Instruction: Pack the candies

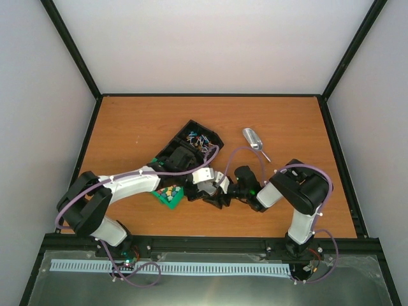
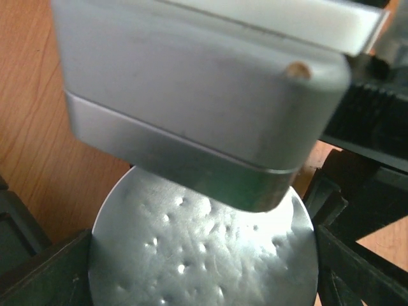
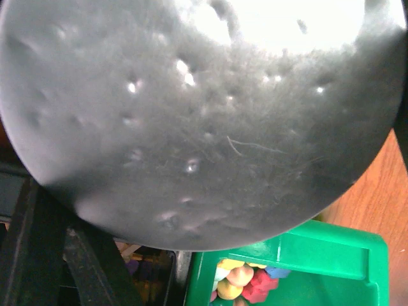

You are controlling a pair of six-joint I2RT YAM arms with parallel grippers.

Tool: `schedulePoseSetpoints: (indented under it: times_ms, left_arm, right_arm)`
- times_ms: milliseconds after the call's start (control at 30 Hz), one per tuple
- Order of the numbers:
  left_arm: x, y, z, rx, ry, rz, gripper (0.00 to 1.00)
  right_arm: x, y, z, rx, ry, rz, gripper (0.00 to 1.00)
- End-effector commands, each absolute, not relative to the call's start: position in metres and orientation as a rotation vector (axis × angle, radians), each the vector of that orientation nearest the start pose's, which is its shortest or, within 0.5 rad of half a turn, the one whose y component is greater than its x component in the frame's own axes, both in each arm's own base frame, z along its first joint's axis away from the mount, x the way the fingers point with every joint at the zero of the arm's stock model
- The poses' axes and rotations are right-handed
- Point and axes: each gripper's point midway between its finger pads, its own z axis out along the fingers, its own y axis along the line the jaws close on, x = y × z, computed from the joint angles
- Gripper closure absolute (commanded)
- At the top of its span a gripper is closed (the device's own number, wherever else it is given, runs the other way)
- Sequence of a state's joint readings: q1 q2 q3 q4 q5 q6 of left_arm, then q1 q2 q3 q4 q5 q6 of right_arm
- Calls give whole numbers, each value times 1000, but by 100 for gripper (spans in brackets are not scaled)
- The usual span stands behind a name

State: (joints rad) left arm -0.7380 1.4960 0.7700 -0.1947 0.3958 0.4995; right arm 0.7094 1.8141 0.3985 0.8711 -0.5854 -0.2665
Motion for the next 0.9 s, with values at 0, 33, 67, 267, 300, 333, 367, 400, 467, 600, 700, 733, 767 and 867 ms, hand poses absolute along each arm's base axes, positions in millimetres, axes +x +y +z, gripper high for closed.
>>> schedulePoseSetpoints:
  times_ms: [0, 33, 67, 267, 300, 333, 367, 400, 467, 600, 700, 733, 767, 867]
  left_arm:
    - [205, -296, 81, 1831, 1728, -620, 22]
    - [200, -294, 80, 1878, 1695, -628, 23]
    - [196, -292, 78, 1923, 1661, -627, 23]
    - [184, -279, 71, 2109, 1524, -576, 24]
    - [182, -277, 71, 2124, 1521, -578, 24]
    - [182, -277, 73, 2133, 1514, -582, 24]
    - [182, -277, 74, 2135, 1515, -587, 24]
    - [183, -278, 77, 2120, 1526, -600, 24]
    - [191, -283, 83, 2042, 1573, -638, 24]
    - [211, -296, 88, 1868, 1670, -649, 24]
    - [230, -299, 87, 1716, 1754, -601, 24]
    - [238, -299, 87, 1666, 1785, -572, 24]
    - [245, -300, 88, 1621, 1803, -555, 24]
    - [257, -303, 92, 1509, 1854, -549, 24]
  right_arm:
    - [185, 311, 24, -1455, 1613, 978, 64]
    - [183, 311, 26, -1471, 1594, 984, 64]
    - [181, 311, 28, -1486, 1576, 987, 64]
    - [180, 312, 32, -1513, 1542, 977, 64]
    - [180, 312, 31, -1513, 1543, 978, 65]
    - [180, 312, 31, -1513, 1545, 977, 64]
    - [181, 312, 30, -1509, 1551, 974, 65]
    - [182, 312, 29, -1502, 1559, 970, 65]
    - [186, 312, 29, -1476, 1576, 958, 64]
    - [197, 313, 33, -1405, 1605, 936, 45]
    - [203, 315, 36, -1348, 1628, 941, 22]
    - [204, 314, 35, -1325, 1647, 943, 18]
    - [205, 314, 34, -1314, 1657, 943, 16]
    - [207, 312, 29, -1290, 1682, 938, 15]
